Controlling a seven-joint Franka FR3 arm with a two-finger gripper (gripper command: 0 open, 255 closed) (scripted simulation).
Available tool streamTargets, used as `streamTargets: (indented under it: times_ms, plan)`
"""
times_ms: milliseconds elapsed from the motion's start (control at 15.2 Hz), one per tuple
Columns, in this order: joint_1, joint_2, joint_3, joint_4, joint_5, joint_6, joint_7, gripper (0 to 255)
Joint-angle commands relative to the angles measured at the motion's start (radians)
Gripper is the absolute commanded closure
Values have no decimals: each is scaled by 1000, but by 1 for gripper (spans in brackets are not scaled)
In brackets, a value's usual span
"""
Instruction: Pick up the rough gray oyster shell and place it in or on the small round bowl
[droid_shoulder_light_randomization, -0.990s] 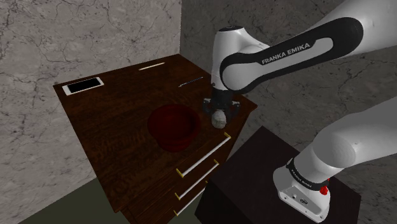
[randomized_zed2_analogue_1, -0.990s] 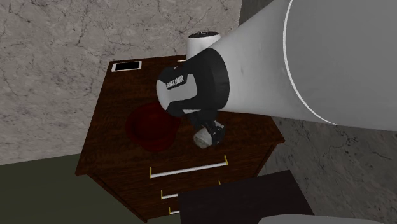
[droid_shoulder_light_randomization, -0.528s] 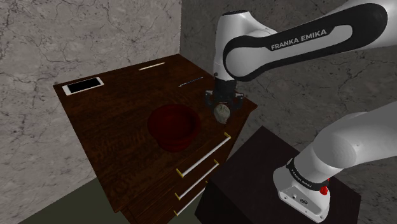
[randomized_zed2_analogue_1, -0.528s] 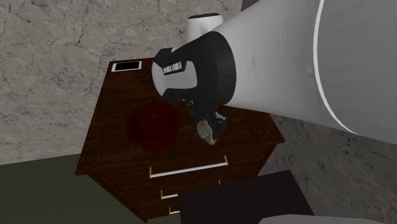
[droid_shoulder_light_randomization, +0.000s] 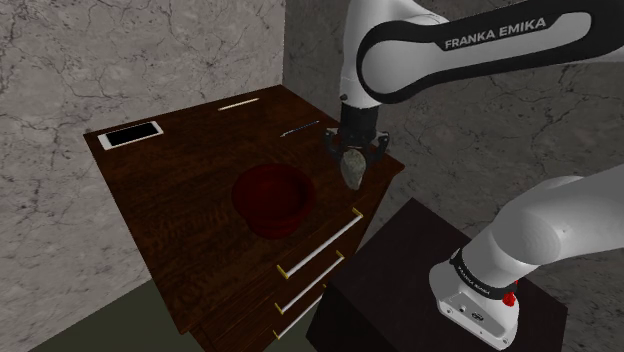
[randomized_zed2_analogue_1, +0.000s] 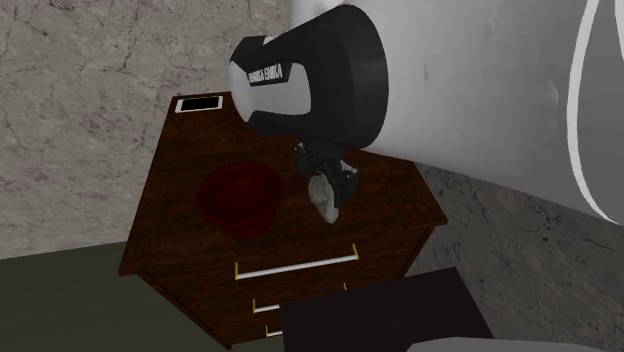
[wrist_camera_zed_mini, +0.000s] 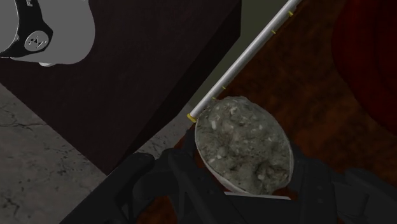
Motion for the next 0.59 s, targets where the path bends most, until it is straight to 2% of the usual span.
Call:
streamTargets:
  times_ms: [0,528]
  plan:
    - [-2,-8,-8,21,-4,-30,-2,255]
    - [-3,-40,-33,105,-12,-145,-5,255]
